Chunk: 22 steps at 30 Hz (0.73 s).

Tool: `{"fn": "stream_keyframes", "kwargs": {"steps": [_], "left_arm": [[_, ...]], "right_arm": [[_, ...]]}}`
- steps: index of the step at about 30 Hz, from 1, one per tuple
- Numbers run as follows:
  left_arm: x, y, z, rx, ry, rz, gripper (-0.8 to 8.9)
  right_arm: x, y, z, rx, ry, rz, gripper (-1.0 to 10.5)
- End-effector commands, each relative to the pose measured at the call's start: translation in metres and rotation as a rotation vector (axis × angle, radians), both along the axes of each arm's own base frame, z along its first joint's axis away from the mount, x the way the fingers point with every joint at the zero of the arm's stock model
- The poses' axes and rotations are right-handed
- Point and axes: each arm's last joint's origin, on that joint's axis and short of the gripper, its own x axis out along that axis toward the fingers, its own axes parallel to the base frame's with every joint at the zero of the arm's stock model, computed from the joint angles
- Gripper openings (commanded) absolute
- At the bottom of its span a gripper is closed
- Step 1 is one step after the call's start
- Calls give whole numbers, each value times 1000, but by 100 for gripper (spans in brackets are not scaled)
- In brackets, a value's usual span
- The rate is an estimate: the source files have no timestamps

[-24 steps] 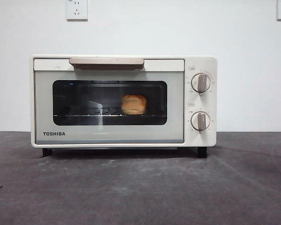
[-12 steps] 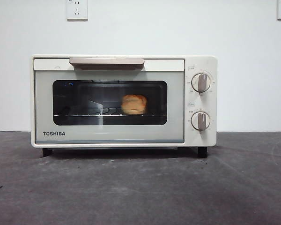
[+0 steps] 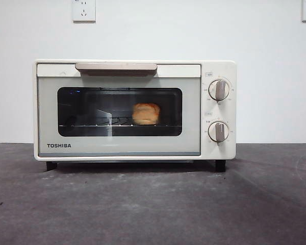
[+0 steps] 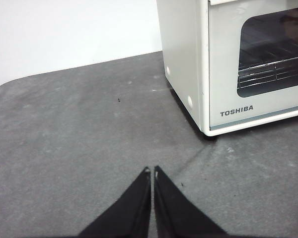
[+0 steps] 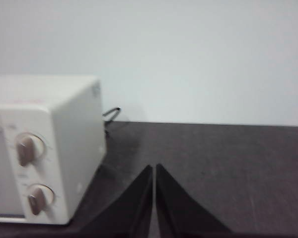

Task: The left arm flap open the oven, the right arm pick bread and place it into oven, the left arm flap close the oven

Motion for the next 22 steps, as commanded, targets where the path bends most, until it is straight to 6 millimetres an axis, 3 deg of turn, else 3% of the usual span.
{"fn": "stream_keyframes", "kwargs": {"steps": [1,9,22], "left_arm": [[1,0,-7,4,27,2,19],[1,0,-7,4,26,2,19],[1,0,-7,4,27,2,19]], "right_arm": [[0,0,-12,-6,-4,-8,6],[3,0,-45,25,59,-9,6],[2,-1,-62,21,241,-24,6]]}}
